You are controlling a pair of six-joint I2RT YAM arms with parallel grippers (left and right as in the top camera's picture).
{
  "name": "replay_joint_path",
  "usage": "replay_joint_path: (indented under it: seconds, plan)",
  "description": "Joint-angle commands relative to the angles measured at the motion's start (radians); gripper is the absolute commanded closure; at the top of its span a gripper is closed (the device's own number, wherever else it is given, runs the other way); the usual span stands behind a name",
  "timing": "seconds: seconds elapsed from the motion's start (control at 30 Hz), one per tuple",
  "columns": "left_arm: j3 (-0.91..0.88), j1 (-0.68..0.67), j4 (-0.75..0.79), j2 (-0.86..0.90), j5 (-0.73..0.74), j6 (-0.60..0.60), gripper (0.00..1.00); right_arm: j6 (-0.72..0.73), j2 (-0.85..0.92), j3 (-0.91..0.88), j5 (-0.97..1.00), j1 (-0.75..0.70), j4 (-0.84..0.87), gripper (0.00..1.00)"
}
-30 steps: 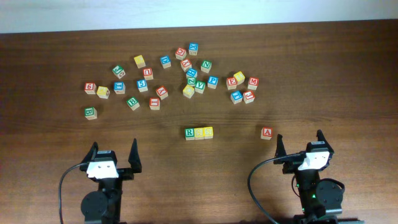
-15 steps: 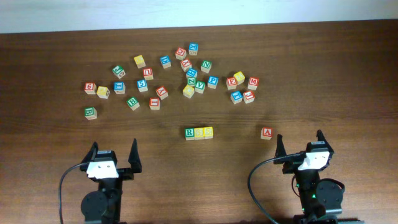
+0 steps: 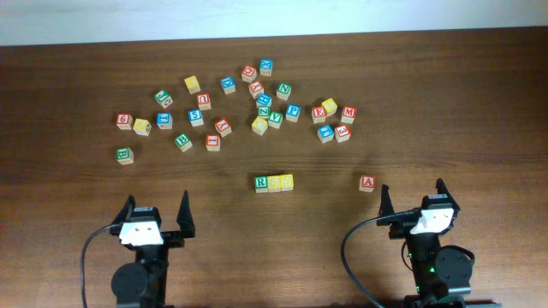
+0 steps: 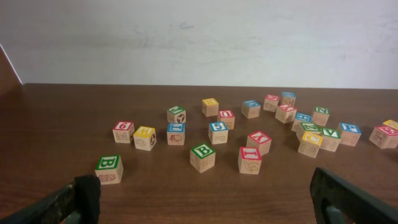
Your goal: Spell out RSS
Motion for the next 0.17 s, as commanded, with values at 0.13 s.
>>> replay_joint_path:
  seconds: [0.13]
  plan:
    - [-0.004, 0.006, -0.004, -0.007, -0.010, 0.016, 0.01, 0.001, -0.008, -0.008, 0.005, -0.006, -0.003, 0.02]
